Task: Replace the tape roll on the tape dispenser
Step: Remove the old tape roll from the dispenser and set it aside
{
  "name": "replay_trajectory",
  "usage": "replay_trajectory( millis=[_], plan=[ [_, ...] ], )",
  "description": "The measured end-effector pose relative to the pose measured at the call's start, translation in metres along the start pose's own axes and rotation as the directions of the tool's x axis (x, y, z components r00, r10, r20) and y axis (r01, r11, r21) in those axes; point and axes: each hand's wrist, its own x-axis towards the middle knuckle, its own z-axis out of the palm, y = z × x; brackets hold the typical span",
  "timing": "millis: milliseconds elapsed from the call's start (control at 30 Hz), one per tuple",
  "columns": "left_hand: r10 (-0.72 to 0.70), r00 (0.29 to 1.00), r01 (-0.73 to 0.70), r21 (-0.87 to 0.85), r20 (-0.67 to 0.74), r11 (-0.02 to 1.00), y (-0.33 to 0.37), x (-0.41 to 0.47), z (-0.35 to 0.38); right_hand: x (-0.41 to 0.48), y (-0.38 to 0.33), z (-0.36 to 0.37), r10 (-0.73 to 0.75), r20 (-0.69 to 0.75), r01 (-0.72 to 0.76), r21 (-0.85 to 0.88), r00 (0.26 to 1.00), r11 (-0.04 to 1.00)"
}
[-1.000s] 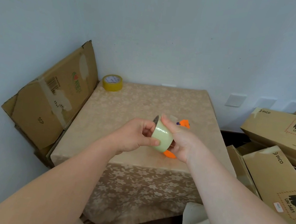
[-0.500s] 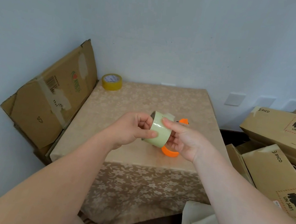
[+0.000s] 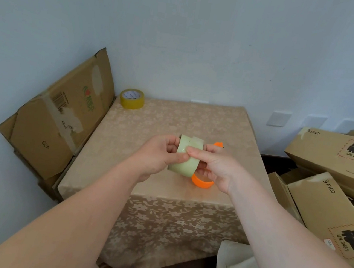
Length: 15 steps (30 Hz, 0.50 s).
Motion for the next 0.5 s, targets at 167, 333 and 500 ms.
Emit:
replay_trajectory(
  millis=[167,333,500],
  plan=[
    [0.019,0.999,-0.019,0.012,0.038,1.000,0.004,-0.004,-0.004,-0.001,0.003,0.002,-0.029,0.003,0.029,-0.070,1.000,0.997],
    [0.012,0.998,-0.013,0.012,0.054,1.000,0.003,-0.008,-0.006,0.002,0.001,0.003,-0.024,-0.097,0.009,-0.157,0.995,0.987],
    [0.044,0.991,-0.044,-0.005,0.129,0.999,0.003,-0.011,-0.005,0.002,-0.002,0.000,-0.021,-0.115,0.025,0.030,0.993,0.999]
  ],
)
